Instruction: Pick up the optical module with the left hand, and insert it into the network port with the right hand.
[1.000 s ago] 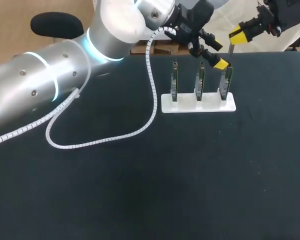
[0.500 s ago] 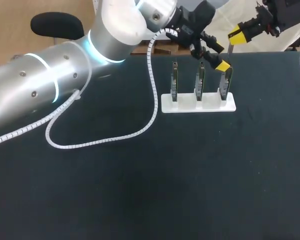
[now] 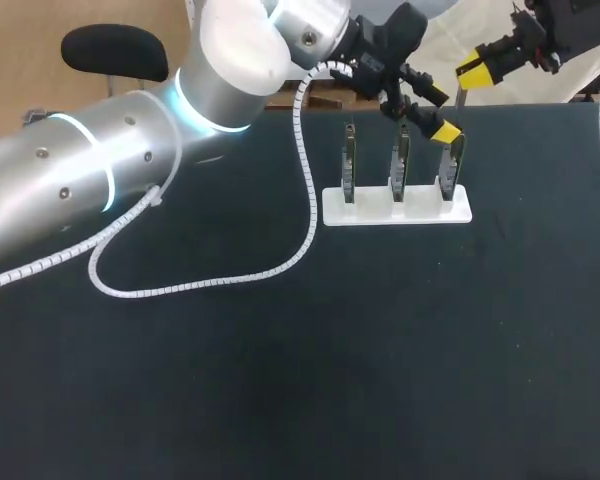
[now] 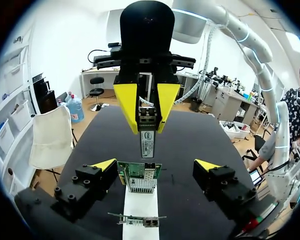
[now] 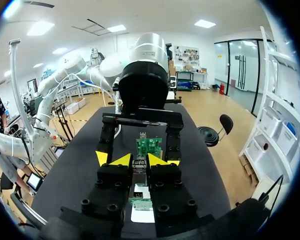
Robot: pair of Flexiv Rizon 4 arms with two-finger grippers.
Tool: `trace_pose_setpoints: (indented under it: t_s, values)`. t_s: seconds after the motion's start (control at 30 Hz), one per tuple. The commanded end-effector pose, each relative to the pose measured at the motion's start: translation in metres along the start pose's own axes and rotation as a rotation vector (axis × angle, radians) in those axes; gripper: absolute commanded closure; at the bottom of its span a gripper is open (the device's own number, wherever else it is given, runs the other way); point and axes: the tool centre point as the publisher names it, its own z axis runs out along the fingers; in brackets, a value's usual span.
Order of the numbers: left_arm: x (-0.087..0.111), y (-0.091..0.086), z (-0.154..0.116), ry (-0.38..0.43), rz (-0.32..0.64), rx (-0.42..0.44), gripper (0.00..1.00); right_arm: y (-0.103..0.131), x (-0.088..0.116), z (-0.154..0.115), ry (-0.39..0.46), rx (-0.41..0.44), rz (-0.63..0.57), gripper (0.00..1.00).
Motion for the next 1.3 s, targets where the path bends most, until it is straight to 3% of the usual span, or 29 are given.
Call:
trace_pose_setpoints:
  t_s: [0.03, 1.3]
  values:
    - [0.002, -0.006, -0.001, -0.006, 0.002, -0.012, 0.00, 0.000, 0.001, 0.000, -0.001, -0.003, -0.001, 1.00]
    - [0.002, -0.006, -0.001, -0.006, 0.002, -0.012, 0.00, 0.009, 0.017, 0.008, 0.036, -0.024, -0.001, 1.00]
